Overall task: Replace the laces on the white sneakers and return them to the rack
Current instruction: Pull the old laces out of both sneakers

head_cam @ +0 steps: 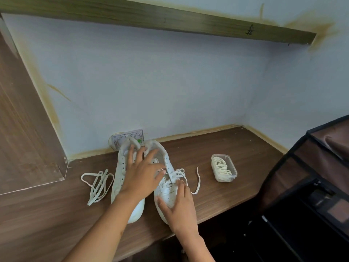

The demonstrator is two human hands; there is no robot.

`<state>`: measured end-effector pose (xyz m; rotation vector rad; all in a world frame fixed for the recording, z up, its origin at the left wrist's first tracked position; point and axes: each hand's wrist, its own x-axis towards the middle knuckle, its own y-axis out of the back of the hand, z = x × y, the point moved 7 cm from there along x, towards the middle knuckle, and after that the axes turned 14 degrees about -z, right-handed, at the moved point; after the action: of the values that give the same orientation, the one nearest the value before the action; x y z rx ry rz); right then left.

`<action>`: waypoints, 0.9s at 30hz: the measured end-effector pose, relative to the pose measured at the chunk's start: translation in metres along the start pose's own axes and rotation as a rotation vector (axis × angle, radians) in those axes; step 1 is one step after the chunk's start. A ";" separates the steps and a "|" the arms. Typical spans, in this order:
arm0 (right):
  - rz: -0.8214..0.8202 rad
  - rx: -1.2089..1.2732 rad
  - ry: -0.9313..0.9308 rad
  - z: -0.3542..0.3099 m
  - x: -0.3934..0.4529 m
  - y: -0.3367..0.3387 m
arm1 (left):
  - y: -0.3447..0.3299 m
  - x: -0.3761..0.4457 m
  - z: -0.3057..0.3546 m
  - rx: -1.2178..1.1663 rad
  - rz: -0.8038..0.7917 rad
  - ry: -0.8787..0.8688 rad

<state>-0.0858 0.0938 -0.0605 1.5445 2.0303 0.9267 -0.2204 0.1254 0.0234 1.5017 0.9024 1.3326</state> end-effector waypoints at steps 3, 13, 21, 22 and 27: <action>0.004 -0.001 -0.001 0.000 0.000 0.000 | -0.003 0.003 0.012 0.110 -0.047 0.045; -0.008 -0.005 0.009 0.001 -0.001 0.000 | 0.011 0.002 -0.009 0.072 0.067 0.251; 0.011 -0.014 0.034 -0.002 0.001 -0.001 | 0.013 -0.025 -0.070 -0.196 0.225 0.640; 0.008 -0.012 0.034 -0.003 0.001 -0.001 | 0.011 -0.024 -0.070 -0.184 0.212 0.622; -0.004 -0.013 0.022 -0.003 0.002 -0.002 | -0.001 -0.005 -0.030 -0.139 0.064 0.188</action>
<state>-0.0897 0.0942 -0.0595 1.5294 2.0379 0.9580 -0.2509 0.1259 0.0215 1.3238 0.8654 1.5711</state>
